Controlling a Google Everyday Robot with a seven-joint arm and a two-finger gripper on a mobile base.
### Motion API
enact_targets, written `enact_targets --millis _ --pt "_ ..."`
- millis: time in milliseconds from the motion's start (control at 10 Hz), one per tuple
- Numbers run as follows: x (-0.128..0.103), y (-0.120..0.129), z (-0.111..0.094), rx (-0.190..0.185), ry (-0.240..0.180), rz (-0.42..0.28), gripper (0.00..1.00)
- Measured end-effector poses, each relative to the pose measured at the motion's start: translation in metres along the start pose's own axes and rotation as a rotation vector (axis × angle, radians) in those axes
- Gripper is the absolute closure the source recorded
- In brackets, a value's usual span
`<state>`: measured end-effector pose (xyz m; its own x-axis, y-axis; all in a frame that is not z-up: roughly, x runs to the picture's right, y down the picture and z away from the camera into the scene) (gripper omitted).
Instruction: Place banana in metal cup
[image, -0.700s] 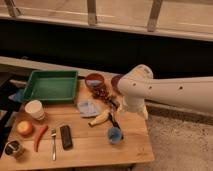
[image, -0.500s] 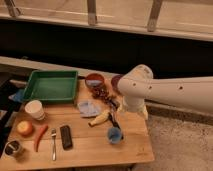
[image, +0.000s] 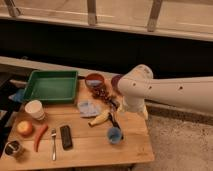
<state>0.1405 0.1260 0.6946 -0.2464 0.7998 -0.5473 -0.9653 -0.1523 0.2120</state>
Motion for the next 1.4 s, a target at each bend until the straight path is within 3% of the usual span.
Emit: enact_targets --millis 1400 --pt "-0.0005 0.0011 -0.0035 -0.006 -0.014 -0.02 0.2"
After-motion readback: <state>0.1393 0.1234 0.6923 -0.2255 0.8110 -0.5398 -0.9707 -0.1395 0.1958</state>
